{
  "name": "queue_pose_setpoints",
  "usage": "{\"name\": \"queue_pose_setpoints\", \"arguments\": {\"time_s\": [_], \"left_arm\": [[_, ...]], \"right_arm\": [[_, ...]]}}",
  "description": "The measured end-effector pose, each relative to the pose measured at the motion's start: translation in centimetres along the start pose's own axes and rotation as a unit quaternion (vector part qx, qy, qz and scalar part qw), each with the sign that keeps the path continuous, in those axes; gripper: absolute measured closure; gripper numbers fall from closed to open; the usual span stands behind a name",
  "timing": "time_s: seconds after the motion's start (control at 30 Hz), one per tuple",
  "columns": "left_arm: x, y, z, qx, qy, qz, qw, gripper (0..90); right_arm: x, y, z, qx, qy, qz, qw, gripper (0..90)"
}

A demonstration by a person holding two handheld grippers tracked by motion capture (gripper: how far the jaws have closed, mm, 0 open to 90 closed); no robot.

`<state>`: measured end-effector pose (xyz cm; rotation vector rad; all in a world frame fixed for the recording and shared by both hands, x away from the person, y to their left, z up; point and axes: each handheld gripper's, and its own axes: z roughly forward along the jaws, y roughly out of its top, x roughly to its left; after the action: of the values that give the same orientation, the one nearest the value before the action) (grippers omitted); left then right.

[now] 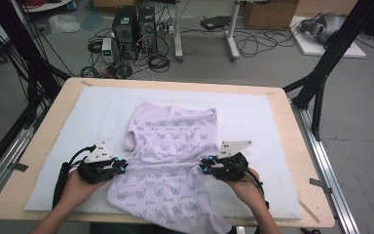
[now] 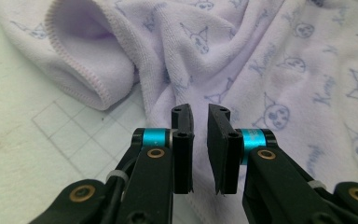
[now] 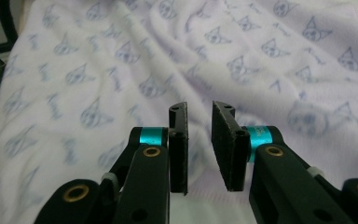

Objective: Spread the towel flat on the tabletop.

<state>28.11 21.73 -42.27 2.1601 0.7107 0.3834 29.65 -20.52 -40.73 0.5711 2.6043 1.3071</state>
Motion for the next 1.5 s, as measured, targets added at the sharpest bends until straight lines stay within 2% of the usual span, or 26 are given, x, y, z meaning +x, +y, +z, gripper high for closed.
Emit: {"name": "queue_pose_setpoints", "arguments": {"time_s": [0.07,0.1,0.2,0.23,0.33,0.37,0.43,0.5,0.57,0.6,0.63,0.67,0.73,0.87,0.9,0.97,1.0,1.03,1.07,1.2,1.27,1.3,1.37,1.43,1.47,1.5], "left_arm": [[0.0,-0.4,-0.3,0.000,-0.004,-0.001,1.0000,78.9],[0.0,-0.6,-0.4,0.003,-0.007,0.001,1.0000,77.8],[-0.1,-1.3,-0.1,0.017,-0.016,0.000,0.9997,74.6],[-0.2,-1.4,0.0,0.019,-0.019,-0.001,0.9996,73.6],[-0.4,-1.7,0.5,0.024,-0.028,-0.003,0.9993,71.7],[-0.5,-1.8,0.8,0.028,-0.033,0.001,0.9991,69.8],[-0.5,-1.8,0.9,0.025,-0.034,0.001,0.9991,68.6],[-0.6,-1.7,1.0,0.025,-0.036,0.000,0.9990,68.3],[-0.6,-1.7,1.1,0.026,-0.037,0.001,0.9990,69.4],[-0.6,-1.7,1.1,0.026,-0.036,0.002,0.9990,69.4],[-0.6,-1.6,1.1,0.027,-0.035,0.003,0.9990,73.6],[-0.7,-1.6,1.1,0.027,-0.034,0.002,0.9990,73.6],[-0.7,-1.6,1.1,0.028,-0.032,0.000,0.9991,75.8],[-0.7,-1.6,1.1,0.028,-0.031,0.000,0.9991,75.9],[-0.7,-1.6,1.1,0.028,-0.030,0.001,0.9991,75.9],[-0.7,-1.6,1.1,0.028,-0.030,0.000,0.9992,75.8],[-0.7,-1.6,1.1,0.028,-0.030,0.000,0.9992,75.7],[-0.7,-1.5,1.0,0.029,-0.035,0.001,0.9990,74.9],[-0.7,-1.5,1.0,0.029,-0.035,0.001,0.9990,73.7],[-0.8,-1.3,0.6,0.020,-0.041,0.007,0.9989,67.4],[-0.7,-1.3,0.3,0.015,-0.047,0.011,0.9987,62.7],[-0.8,-1.3,0.3,0.013,-0.050,0.012,0.9986,62.7],[-0.8,-1.3,0.4,0.015,-0.055,0.019,0.9982,60.8],[-0.8,-1.4,0.8,0.026,-0.056,0.023,0.9978,64.6],[-0.8,-1.5,1.2,0.031,-0.060,0.026,0.9974,64.6],[-0.9,-1.6,1.3,0.020,-0.060,0.026,0.9976,72.8]], "right_arm": [[0.6,-0.9,-0.3,0.013,0.003,-0.005,0.9999,76.4],[1.0,-1.7,0.0,0.030,0.005,-0.008,0.9995,75.7],[1.2,-2.3,0.7,0.044,0.010,-0.003,0.9990,73.8],[1.3,-2.5,1.5,0.063,0.018,-0.005,0.9978,70.7],[1.6,-2.5,2.3,0.072,0.019,-0.013,0.9971,68.0],[1.7,-2.2,2.6,0.065,0.020,-0.009,0.9976,64.4],[1.7,-1.8,2.8,0.059,0.023,-0.007,0.9980,64.0],[1.8,-1.5,3.2,0.064,0.023,-0.015,0.9976,65.8],[1.9,-1.3,3.7,0.068,0.027,-0.019,0.9971,75.7],[1.9,-1.3,3.7,0.068,0.027,-0.019,0.9971,75.7],[1.9,-1.2,3.8,0.070,0.038,-0.022,0.9966,85.5],[1.9,-1.2,3.8,0.070,0.038,-0.022,0.9966,85.5],[1.6,-1.3,3.2,0.072,0.048,-0.014,0.9961,86.5],[1.6,-1.5,1.6,0.077,0.043,-0.020,0.9959,86.5],[1.5,-1.9,0.1,0.078,0.037,-0.019,0.9961,86.5],[1.3,-2.4,-1.7,0.078,0.028,-0.008,0.9965,86.5],[1.3,-2.4,-1.7,0.078,0.028,-0.008,0.9965,86.5],[1.1,-3.1,-3.3,0.073,0.029,0.003,0.9969,86.4],[1.0,-3.3,-3.8,0.069,0.033,0.010,0.9970,86.3],[1.2,-3.6,-4.5,0.062,0.025,0.010,0.9977,81.3],[1.2,-3.3,-4.0,0.038,0.028,0.014,0.9988,70.5],[1.2,-3.3,-4.0,0.038,0.028,0.014,0.9988,70.5],[1.4,-2.8,-2.1,0.032,0.035,0.004,0.9989,61.1],[1.4,-2.5,-0.5,0.037,0.044,-0.001,0.9984,60.7],[1.4,-2.5,-0.5,0.037,0.044,-0.001,0.9984,60.7],[1.2,-2.5,0.9,0.049,0.049,0.001,0.9976,61.4]]}}
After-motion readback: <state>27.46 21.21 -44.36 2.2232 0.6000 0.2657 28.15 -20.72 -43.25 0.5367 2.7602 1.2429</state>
